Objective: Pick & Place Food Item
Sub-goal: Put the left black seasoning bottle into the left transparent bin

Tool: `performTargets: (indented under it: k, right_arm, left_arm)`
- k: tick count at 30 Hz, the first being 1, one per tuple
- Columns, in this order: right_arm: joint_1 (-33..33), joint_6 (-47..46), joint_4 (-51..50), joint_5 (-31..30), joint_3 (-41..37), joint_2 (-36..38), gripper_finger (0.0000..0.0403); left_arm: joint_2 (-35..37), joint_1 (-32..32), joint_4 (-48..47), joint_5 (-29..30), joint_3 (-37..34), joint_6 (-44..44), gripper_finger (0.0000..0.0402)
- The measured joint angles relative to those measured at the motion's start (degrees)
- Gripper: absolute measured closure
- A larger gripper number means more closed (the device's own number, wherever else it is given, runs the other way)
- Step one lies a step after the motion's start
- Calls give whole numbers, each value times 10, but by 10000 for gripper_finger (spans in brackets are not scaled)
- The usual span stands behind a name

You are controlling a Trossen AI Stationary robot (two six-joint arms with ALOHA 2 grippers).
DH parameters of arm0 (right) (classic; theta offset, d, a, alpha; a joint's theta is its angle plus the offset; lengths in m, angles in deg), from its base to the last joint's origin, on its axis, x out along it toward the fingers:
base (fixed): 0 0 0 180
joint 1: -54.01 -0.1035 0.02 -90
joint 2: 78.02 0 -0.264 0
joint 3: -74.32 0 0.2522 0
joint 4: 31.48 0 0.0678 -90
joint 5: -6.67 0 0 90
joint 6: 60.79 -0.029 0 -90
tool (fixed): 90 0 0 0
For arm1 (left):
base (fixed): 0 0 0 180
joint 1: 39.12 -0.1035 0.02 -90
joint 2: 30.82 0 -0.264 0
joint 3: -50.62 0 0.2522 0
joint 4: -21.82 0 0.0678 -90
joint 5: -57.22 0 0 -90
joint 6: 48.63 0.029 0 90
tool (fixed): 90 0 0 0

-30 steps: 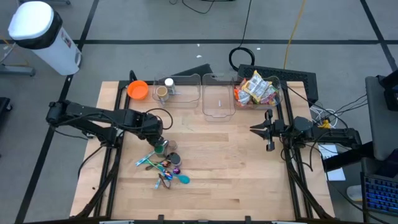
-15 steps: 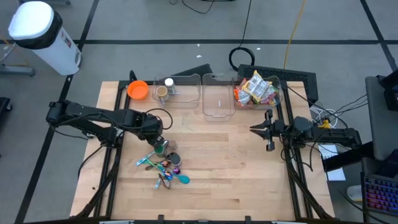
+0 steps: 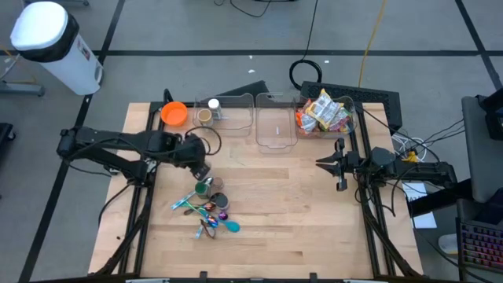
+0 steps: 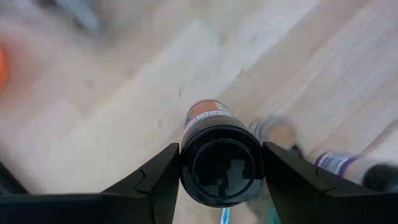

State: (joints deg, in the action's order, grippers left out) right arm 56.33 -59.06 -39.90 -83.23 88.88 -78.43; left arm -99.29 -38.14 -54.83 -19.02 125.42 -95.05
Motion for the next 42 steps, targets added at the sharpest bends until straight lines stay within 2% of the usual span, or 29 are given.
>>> performTargets:
  k: [5,9,13,18,21,26,32,38,42]
  right_arm:
    - [0,0,0,0,0,0,360]
    - [0,0,0,0,0,0,360]
    - [0,0,-1,0,0,-1,360]
    - [0,0,0,0,0,-4,360]
    - [0,0,0,0,0,-4,360]
    - [0,0,0,0,0,-4,360]
    - [0,0,0,0,0,-4,360]
    - [0,0,0,0,0,-4,360]
    - [0,0,0,0,0,-4,360]
  left_arm:
    - [-5,-35,9,54,84,87,185]
    - [-19,-79,29,60,131,176,174]
    - [-57,-145,59,29,206,278,196]
    - [-137,-222,67,-30,288,369,196]
    - [-186,-258,60,-37,317,414,196]
    - [-265,-313,69,-43,333,463,179]
    - [-339,-381,118,-115,333,481,196]
    - [-386,-425,143,-123,333,476,195]
    - [-410,-441,147,-127,327,471,180]
